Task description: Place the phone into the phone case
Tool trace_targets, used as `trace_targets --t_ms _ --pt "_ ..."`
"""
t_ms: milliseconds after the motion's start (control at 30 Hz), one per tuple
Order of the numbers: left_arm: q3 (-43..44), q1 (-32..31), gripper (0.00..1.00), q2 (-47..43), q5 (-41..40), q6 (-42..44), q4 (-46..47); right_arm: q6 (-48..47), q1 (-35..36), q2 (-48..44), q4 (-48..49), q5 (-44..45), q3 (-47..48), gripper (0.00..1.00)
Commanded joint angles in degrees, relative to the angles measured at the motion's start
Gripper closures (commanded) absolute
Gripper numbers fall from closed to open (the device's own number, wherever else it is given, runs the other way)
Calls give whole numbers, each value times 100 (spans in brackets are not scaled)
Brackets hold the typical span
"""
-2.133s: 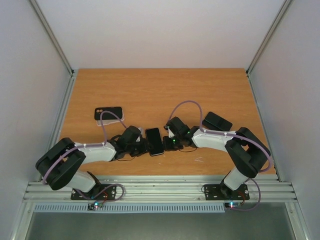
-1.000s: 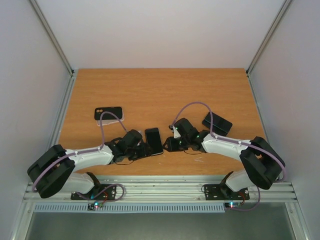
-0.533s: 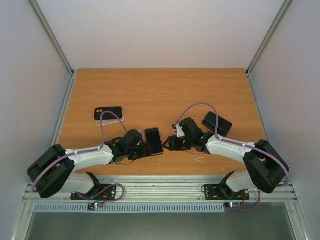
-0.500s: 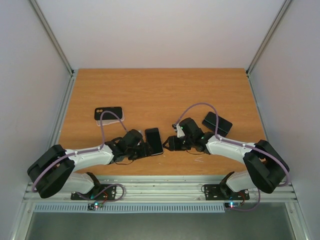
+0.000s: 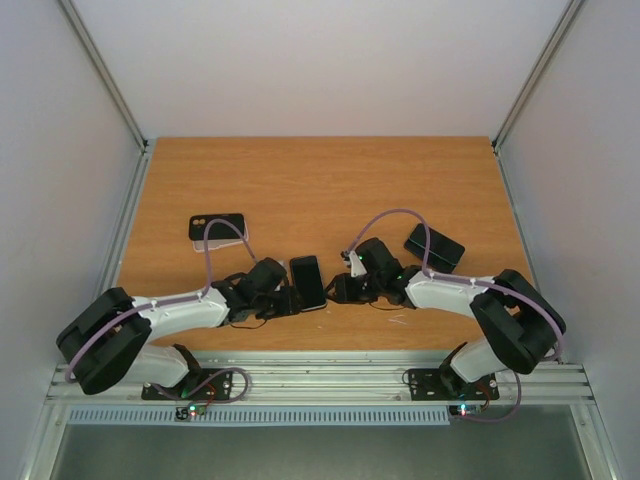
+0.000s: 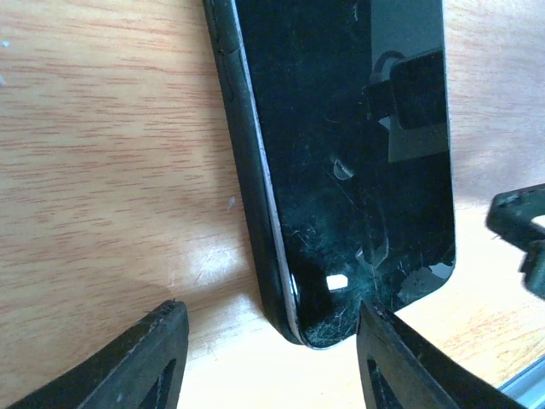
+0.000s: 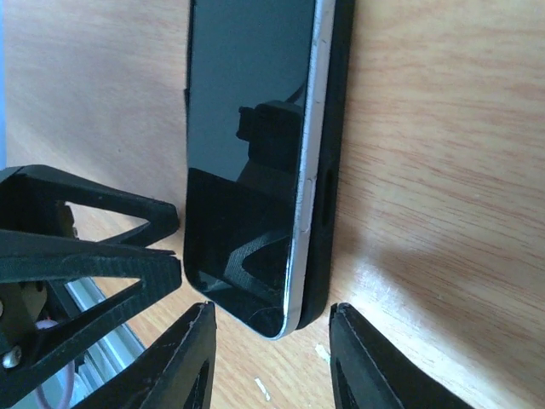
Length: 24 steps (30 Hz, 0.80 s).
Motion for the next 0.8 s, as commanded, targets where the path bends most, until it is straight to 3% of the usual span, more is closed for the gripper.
trace_targets --t_ms 0,100,300,467,767 --pt "85 -26 45 256 -45 131 -62 149 -29 299 455 -236 -76 63" --pt "146 -24 52 359 -52 166 -40 167 -29 485 589 -276 -62 66" --pt "251 -27 66 536 82 174 61 245 -32 817 741 -379 -34 84" --pt "159 -24 78 610 129 133 74 196 25 996 570 -312 11 90" --pt "-46 -28 79 786 33 165 -243 -149 444 1137 -670 696 473 91"
